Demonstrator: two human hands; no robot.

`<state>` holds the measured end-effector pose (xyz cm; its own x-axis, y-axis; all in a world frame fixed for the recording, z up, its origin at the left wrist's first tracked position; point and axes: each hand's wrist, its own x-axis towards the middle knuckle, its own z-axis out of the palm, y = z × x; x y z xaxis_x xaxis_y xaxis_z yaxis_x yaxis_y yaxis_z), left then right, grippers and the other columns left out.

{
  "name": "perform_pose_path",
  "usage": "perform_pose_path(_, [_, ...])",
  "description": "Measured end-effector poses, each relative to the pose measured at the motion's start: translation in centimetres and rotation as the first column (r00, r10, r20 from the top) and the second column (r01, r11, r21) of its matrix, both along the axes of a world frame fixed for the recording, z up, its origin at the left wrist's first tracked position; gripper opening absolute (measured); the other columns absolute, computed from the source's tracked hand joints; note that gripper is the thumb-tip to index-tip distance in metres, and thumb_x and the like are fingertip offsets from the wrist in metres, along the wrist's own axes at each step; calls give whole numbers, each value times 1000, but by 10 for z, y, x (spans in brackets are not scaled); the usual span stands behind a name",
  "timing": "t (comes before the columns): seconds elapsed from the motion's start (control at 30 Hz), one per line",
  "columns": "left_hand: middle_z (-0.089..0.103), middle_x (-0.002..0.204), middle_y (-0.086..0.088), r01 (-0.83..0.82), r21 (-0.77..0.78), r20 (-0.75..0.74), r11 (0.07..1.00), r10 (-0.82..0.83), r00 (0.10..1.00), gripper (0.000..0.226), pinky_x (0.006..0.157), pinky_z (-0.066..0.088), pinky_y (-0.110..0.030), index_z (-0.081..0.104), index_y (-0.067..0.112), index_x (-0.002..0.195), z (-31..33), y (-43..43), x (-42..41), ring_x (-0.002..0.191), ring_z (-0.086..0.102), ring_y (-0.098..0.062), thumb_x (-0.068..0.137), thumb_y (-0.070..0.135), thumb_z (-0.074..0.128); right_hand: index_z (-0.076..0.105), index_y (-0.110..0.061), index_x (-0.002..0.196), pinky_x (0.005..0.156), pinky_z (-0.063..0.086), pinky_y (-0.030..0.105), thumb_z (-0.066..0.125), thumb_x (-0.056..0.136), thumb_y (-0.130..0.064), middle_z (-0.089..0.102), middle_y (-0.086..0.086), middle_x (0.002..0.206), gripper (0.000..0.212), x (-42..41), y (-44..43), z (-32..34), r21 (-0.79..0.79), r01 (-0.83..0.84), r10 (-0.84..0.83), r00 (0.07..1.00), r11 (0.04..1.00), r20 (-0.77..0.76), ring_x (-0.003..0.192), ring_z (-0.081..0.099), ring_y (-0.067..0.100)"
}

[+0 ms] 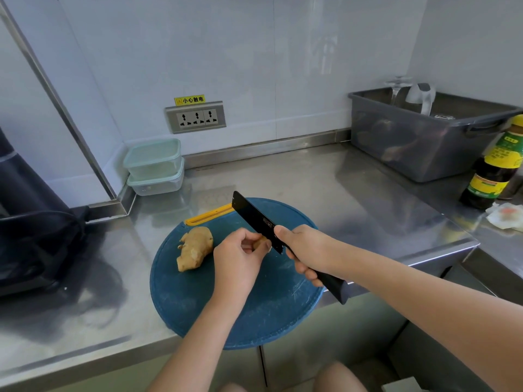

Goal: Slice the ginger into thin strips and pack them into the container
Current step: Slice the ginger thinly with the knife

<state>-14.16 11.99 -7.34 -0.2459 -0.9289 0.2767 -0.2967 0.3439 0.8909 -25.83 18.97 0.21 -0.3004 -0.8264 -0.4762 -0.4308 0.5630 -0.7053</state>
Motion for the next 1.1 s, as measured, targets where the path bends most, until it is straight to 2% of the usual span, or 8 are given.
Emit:
perform_pose_path(0.4, [71, 75, 6, 4, 13, -8, 1000, -4, 1000, 9, 66, 48, -9, 71, 11, 85, 6, 3, 1, 69, 65, 0, 78, 11, 76, 42, -8, 76, 39, 34, 24, 27, 100, -51, 41, 6, 50, 51, 5, 3, 2, 36, 16, -16, 1000, 999, -14, 38, 35, 19])
perform_pose_path(0.6, [71, 78, 5, -11, -16, 22, 1000, 12, 1000, 11, 68, 47, -8, 71, 14, 88, 1, 1, 0, 74, 66, -4, 79, 14, 76, 39, -14, 70, 41, 31, 24, 33, 96, -60, 38, 2, 46, 53, -7, 29, -7, 109, 91, -101, 991, 990, 91, 35, 31, 16])
perform_pose_path(0.93, [71, 79, 8, -24, -31, 14, 999, 24, 1000, 11, 70, 50, -11, 72, 13, 87, 2, 3, 0, 72, 66, 1, 78, 15, 77, 41, -11, 76, 42, 34, 22, 28, 99, -53, 40, 5, 49, 49, 8, 1, -9, 52, 51, -53, 998, 997, 28, 39, 35, 18])
perform_pose_path(1.03, [71, 78, 9, -19, -7, 4, 1000, 19, 1000, 9, 68, 50, -10, 72, 14, 87, 4, 4, 1, 72, 65, 3, 79, 17, 77, 44, -6, 84, 43, 35, 24, 27, 100, -52, 41, 7, 52, 51, 13, -10, -10, 57, 49, -49, 999, 997, 5, 41, 36, 19])
perform_pose_path(1.1, [71, 78, 8, -15, 11, -4, 1000, 15, 1000, 10, 69, 51, -12, 71, 15, 87, 4, 3, 1, 72, 65, 2, 79, 17, 76, 44, -7, 83, 43, 35, 25, 27, 100, -52, 41, 7, 52, 51, 13, -11, -9, 51, 54, -55, 998, 997, 12, 42, 36, 19])
